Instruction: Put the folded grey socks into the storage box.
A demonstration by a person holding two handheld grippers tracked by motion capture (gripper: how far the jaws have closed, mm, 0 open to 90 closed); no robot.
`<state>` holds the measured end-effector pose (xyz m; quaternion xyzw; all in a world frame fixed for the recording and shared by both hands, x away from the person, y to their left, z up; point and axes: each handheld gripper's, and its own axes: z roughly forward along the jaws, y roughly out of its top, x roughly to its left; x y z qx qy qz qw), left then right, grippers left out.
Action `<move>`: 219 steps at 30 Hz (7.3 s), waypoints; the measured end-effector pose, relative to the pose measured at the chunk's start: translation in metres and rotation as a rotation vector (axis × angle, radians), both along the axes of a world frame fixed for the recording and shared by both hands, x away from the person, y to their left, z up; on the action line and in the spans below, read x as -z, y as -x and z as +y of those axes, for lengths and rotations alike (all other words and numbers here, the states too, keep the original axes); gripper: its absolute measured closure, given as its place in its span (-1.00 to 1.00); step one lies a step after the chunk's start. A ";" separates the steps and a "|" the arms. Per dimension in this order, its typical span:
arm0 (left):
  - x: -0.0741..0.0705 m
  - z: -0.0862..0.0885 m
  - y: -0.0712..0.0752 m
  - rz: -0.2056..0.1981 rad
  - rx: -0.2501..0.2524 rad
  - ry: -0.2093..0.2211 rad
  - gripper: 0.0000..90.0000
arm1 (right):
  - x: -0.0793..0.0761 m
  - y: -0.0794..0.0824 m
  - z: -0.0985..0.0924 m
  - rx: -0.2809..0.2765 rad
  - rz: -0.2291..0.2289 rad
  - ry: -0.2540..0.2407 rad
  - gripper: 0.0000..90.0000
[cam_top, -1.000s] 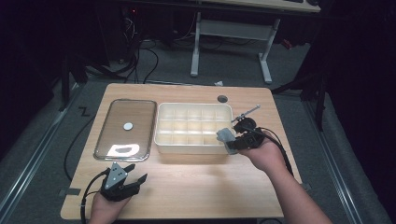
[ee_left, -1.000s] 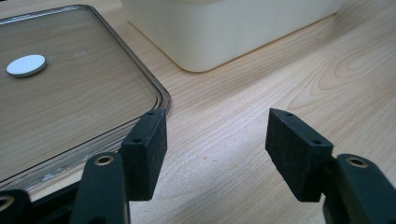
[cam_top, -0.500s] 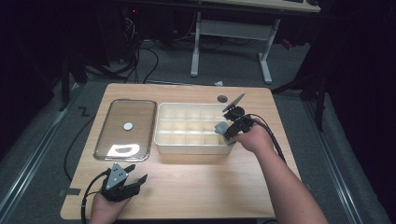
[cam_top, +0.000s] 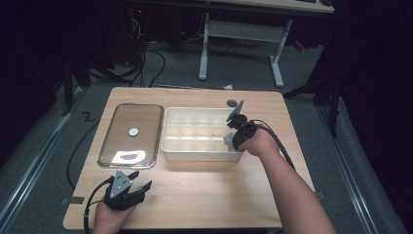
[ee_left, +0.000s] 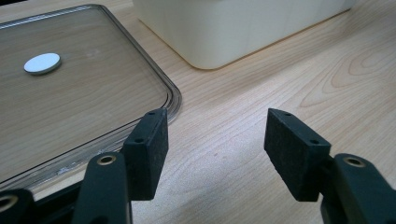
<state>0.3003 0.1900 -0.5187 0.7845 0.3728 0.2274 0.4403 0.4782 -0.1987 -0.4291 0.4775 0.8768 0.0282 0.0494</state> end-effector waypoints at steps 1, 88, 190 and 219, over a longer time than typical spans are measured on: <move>0.000 0.000 0.000 -0.004 -0.002 0.005 -0.10 | 0.001 -0.001 0.001 -0.011 0.004 0.010 0.57; 0.007 -0.006 -0.002 0.039 0.068 0.000 -0.11 | 0.011 -0.006 0.002 -0.011 0.037 -0.035 0.20; 0.008 -0.012 0.000 0.048 0.095 -0.017 -0.11 | -0.016 0.023 -0.001 0.029 -0.230 -0.193 0.19; 0.006 -0.022 0.007 0.067 0.120 0.006 -0.14 | 0.061 0.152 -0.017 0.031 -0.545 -0.472 -0.23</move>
